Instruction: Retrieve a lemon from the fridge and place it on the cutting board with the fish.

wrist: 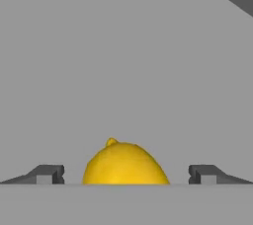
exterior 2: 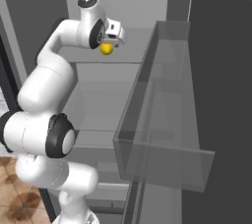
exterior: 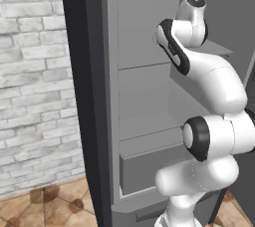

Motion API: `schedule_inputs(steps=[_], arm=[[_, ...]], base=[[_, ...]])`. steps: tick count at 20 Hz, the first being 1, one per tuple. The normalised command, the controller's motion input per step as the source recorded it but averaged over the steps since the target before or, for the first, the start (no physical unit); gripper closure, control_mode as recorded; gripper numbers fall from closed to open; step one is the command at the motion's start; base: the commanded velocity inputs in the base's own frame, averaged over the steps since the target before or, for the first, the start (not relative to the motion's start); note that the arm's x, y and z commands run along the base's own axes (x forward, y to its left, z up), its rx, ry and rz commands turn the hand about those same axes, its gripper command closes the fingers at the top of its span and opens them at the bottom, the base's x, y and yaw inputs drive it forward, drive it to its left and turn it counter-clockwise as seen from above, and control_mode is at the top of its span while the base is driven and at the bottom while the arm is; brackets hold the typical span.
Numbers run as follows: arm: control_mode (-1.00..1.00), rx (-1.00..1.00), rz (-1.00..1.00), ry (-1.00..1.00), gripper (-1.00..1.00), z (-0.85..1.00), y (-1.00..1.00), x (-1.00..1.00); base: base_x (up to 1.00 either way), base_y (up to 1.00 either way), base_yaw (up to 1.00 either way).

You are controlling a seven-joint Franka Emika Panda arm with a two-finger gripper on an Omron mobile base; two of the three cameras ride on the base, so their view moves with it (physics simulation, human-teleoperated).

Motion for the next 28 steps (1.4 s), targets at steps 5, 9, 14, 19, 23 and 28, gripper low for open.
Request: schedule_inputs(steps=[5, 9, 14, 19, 23, 28], arm=[[-1.0, 0.0, 0.0, 0.03, -1.0, -0.29, 0.0, 0.11], [-1.0, 0.0, 0.0, 0.03, -1.0, -0.13, 0.0, 0.0], [-1.0, 0.0, 0.0, 0.04, -1.0, -0.23, 0.0, 0.0], [-1.0, 0.02, 0.0, 0.08, 1.0, -0.34, 0.0, 0.0], [-1.0, 0.02, 0.0, 0.01, 1.0, -0.22, 0.0, 0.0], [-1.0, 0.0, 0.0, -0.03, 1.0, -0.02, 0.0, 0.01]], base=[[0.0, 0.0, 0.0], [0.0, 0.0, 0.0], [0.0, 0.0, 0.0], [0.0, 0.0, 0.0], [0.0, 0.0, 0.0], [0.0, 0.0, 0.0]])
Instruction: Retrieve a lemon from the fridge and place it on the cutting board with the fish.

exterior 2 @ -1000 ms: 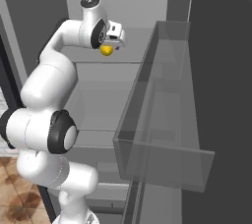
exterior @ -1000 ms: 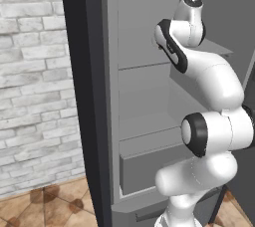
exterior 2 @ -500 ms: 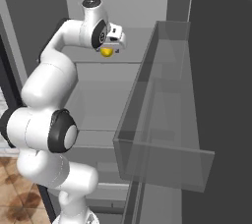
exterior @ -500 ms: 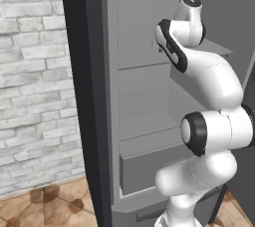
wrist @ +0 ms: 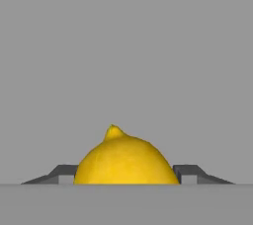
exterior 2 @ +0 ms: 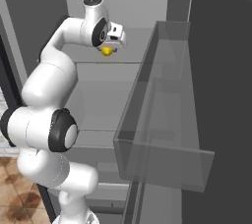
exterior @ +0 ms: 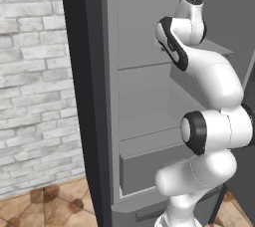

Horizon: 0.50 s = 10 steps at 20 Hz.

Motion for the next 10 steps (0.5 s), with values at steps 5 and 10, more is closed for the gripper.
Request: schedule_inputs(steps=[5, 10], arm=[[-1.0, 0.0, 0.0, -0.33, 1.0, 0.01, 0.07, -0.07], [-1.0, -0.01, -0.03, -0.42, 1.0, 0.2, 0.15, -0.24]], base=[[0.0, 0.0, 0.0], [0.0, 0.0, 0.0]])
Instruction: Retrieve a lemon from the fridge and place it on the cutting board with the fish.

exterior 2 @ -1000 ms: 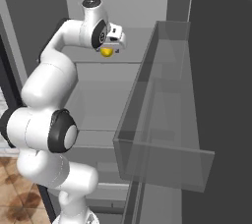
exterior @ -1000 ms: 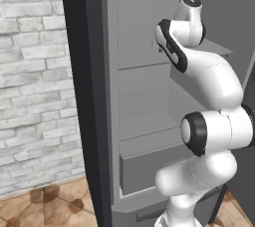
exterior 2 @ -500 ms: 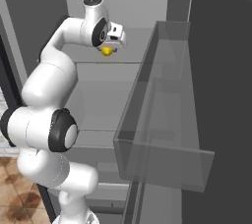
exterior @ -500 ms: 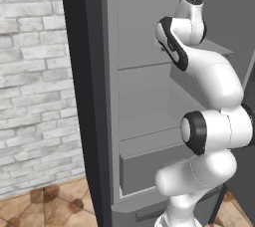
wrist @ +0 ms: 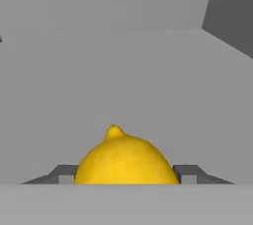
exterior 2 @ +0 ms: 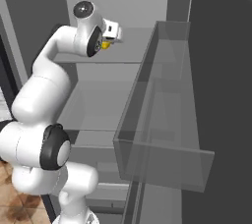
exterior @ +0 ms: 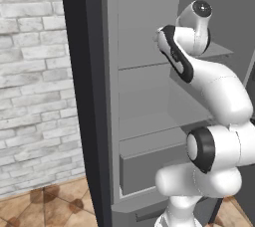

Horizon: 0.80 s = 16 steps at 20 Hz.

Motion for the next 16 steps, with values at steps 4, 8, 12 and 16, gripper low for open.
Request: schedule_inputs(steps=[4, 8, 12, 16], arm=[[-1.0, -0.02, -0.3, -0.04, 1.0, 0.23, 0.33, -0.78], [-1.0, 0.0, -0.27, -0.01, 1.0, 0.43, 0.0, -1.0], [-1.0, 0.0, -0.25, 0.0, 1.0, 0.19, 0.15, -1.0], [-1.0, 0.0, -0.15, 0.04, 1.0, 0.18, 0.14, -1.0]], base=[[0.0, 0.0, 0.0], [0.0, 0.0, 0.0], [0.0, 0.0, 0.0], [0.0, 0.0, 0.0]])
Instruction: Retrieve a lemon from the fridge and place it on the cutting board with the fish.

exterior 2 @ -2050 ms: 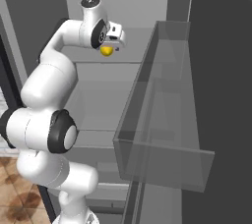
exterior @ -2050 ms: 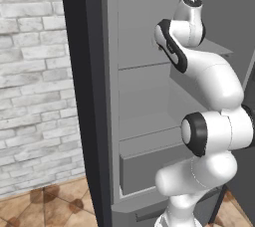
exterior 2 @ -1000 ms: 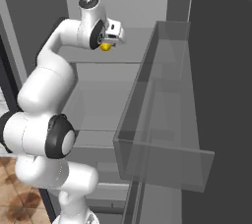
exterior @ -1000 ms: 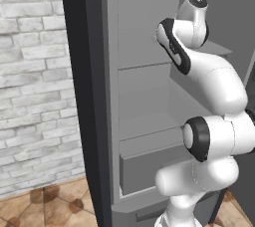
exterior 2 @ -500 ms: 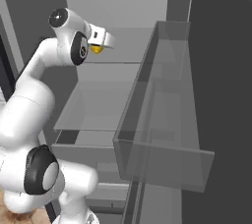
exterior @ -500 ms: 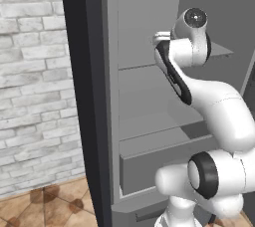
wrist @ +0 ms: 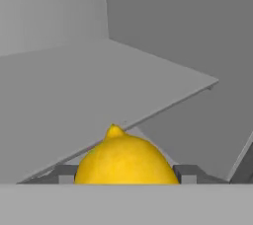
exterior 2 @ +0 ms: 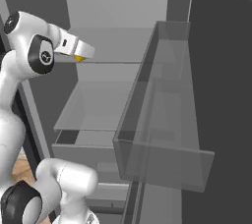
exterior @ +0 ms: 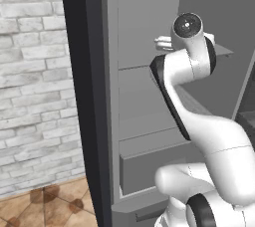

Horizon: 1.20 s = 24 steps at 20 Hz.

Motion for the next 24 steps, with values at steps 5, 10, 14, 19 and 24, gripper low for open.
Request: schedule_inputs(steps=[5, 10, 14, 19, 24], arm=[[-1.0, 0.0, -0.01, 0.08, 1.0, 0.03, 0.04, -1.0], [-1.0, 0.01, 0.11, 0.12, 1.0, -0.12, -0.01, -1.0], [-1.0, 0.08, 0.16, 0.17, 1.0, -0.66, -0.03, -0.99], [-1.0, 0.04, 0.11, 0.24, 1.0, -0.47, 0.02, -0.77], [-1.0, 0.0, 0.1, 0.33, 1.0, -0.41, 0.15, -0.43]], base=[[0.0, 0.0, 0.0], [0.0, 0.0, 0.0], [0.0, 0.0, 0.0], [0.0, 0.0, 0.0], [0.0, 0.0, 0.0]])
